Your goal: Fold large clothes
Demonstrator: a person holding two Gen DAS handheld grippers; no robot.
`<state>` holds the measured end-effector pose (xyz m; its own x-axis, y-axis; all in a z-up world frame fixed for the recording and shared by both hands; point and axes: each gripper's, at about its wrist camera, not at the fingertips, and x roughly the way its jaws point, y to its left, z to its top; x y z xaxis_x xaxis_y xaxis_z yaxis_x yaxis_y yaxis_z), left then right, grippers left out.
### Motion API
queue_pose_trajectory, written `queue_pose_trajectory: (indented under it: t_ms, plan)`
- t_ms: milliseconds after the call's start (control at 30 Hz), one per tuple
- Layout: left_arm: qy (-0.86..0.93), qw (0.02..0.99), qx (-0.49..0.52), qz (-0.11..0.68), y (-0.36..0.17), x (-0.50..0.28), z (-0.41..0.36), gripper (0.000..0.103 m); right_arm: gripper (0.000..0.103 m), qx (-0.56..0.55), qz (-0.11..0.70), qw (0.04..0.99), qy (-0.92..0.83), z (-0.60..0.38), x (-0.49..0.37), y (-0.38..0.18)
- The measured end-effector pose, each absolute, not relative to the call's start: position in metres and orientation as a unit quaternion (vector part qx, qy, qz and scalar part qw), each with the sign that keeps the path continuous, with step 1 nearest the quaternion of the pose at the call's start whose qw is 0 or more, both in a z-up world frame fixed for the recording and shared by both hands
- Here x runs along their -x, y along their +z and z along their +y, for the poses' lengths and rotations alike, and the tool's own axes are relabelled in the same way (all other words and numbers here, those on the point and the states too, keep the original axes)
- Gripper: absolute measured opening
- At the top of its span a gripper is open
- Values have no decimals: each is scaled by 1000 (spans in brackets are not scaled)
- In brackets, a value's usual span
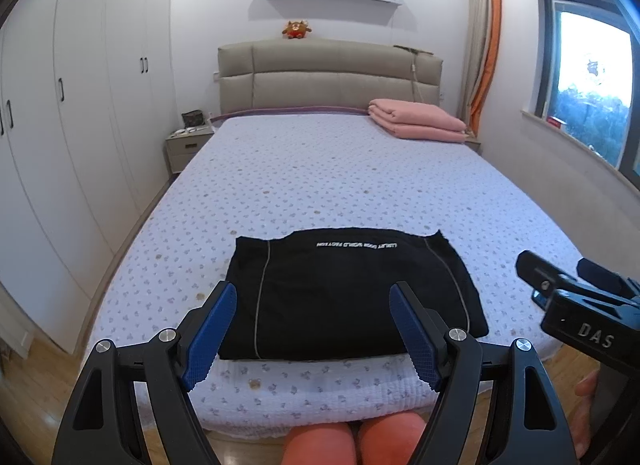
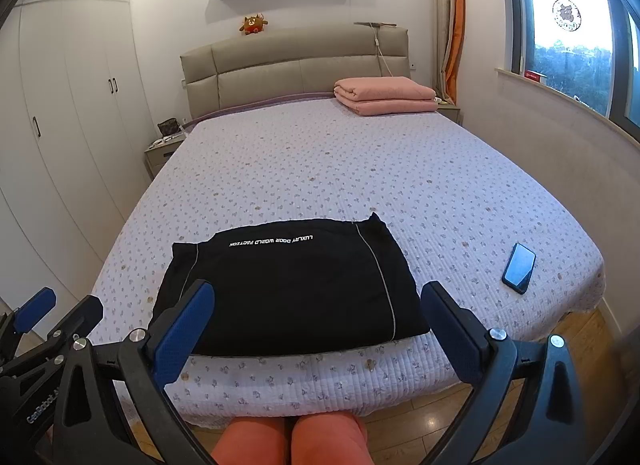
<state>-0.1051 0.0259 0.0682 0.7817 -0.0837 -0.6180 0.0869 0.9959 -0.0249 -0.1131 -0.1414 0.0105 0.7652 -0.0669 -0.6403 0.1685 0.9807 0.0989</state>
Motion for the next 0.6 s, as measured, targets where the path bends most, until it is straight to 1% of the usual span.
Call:
queue_pose_trajectory:
  t_ms: [600]
  plan:
    - [-24, 953, -30, 299, 70, 113, 24, 80, 103, -73, 340, 936, -59, -141, 114, 6]
